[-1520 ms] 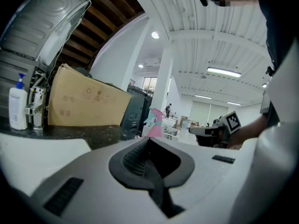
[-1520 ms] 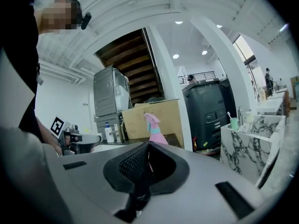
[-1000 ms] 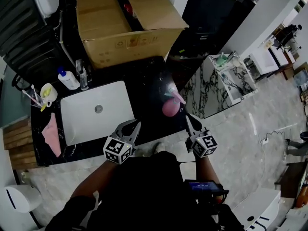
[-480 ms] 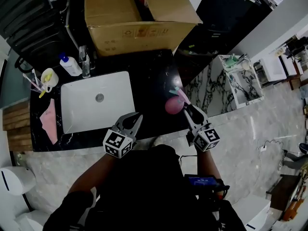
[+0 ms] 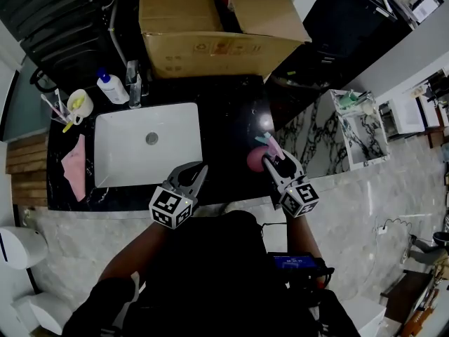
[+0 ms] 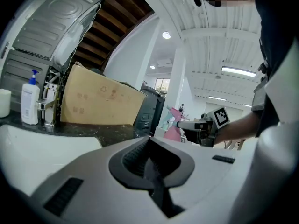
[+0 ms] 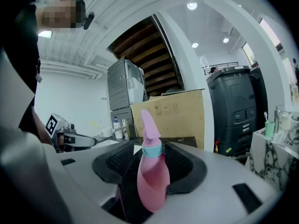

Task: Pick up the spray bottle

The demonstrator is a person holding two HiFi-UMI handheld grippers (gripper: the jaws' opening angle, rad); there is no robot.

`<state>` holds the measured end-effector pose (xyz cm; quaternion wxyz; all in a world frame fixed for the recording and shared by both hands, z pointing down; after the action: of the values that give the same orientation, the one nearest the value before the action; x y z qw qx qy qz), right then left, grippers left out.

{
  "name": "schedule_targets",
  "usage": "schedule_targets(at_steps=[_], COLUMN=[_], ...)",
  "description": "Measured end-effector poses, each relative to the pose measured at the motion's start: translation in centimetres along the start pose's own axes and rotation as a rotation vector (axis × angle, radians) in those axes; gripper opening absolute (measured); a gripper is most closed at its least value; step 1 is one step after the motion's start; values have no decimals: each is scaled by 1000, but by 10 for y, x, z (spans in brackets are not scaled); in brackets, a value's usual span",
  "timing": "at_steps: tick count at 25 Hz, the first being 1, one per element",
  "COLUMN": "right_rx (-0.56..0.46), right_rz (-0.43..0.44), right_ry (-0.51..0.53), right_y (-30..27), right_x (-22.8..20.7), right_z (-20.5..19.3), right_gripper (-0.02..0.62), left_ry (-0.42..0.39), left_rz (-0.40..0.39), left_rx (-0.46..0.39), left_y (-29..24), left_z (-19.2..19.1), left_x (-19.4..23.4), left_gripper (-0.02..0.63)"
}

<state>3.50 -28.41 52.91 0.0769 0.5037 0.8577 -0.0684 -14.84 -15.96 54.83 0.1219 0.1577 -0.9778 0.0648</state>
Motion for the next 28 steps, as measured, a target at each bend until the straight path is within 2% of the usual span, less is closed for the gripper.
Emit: schedule_targets(at_steps=[9, 17, 28], right_rx=[34, 13, 3], right_rz=[-46, -51, -104], right_ry=[75, 69, 98], right_y=[-8, -7, 0], right_x=[-8, -5, -5], right_z=[-5, -4, 1], right_gripper=[192, 178, 170], left_ry=[4, -1, -14], left_rz=[32, 13, -10], left_rx=[2, 10, 13], left_y=[5, 3, 7], left_z=[1, 1, 4], left_x=[11, 11, 21], left_gripper=[8, 8, 8])
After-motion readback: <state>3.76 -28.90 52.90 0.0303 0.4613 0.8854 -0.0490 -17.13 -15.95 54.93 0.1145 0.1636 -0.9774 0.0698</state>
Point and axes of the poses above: the fingertips, and each gripper's own axes: y backward along the fingers, x to its left, z out of its top, the point moved 3 cm from there along y, backward along the fingers, and after that the axes turned 8 degrees about -x, right-handed, at the moved point
